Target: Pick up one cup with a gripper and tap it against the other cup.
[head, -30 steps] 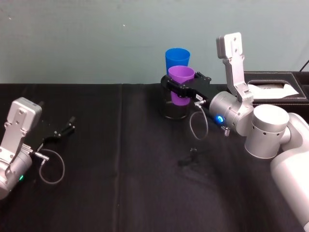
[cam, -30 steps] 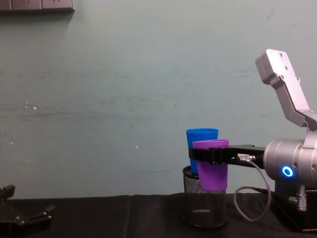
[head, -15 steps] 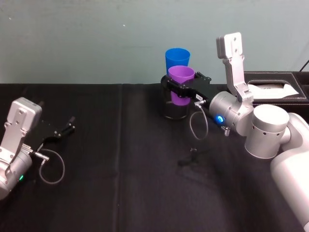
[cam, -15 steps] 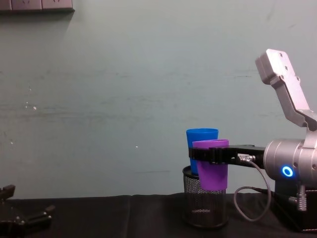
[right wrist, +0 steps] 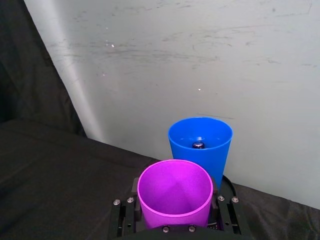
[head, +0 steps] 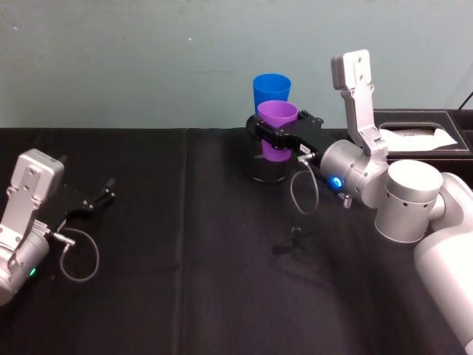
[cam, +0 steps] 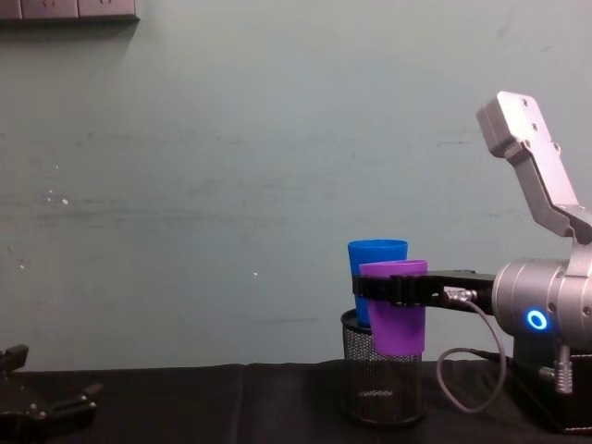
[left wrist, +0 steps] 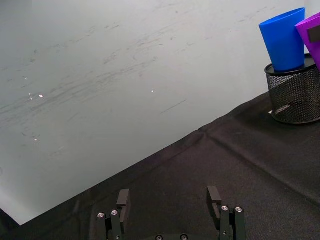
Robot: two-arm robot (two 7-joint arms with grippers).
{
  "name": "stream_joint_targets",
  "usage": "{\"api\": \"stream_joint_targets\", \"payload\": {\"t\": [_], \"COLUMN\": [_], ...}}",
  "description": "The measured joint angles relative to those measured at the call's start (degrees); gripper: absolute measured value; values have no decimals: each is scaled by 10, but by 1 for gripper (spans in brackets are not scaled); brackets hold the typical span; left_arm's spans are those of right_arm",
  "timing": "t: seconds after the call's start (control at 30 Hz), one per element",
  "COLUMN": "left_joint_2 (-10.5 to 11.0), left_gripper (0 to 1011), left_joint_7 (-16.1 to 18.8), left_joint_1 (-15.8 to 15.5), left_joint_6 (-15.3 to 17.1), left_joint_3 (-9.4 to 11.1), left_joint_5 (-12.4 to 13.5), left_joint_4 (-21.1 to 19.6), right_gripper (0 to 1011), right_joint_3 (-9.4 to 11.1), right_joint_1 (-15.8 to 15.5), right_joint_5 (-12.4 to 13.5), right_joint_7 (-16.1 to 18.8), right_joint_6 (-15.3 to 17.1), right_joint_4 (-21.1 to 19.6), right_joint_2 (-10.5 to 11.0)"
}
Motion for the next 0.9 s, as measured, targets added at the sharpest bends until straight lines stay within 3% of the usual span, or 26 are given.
{"api": "stream_joint_targets", "payload": {"t": [0.9], "left_joint_2": [0], "left_gripper": [1000], "left_joint_7": [0], "left_joint_1": [0], "left_joint_6": [0], "left_joint_3": [0], "left_joint_5": [0], "left_joint_4": [0], "right_gripper": [739], "right_joint_3": [0], "right_joint_1": [0], "right_joint_5": [0], "right_joint_7": [0], "right_joint_6": [0], "right_joint_4": [0], "right_joint_2": [0]}}
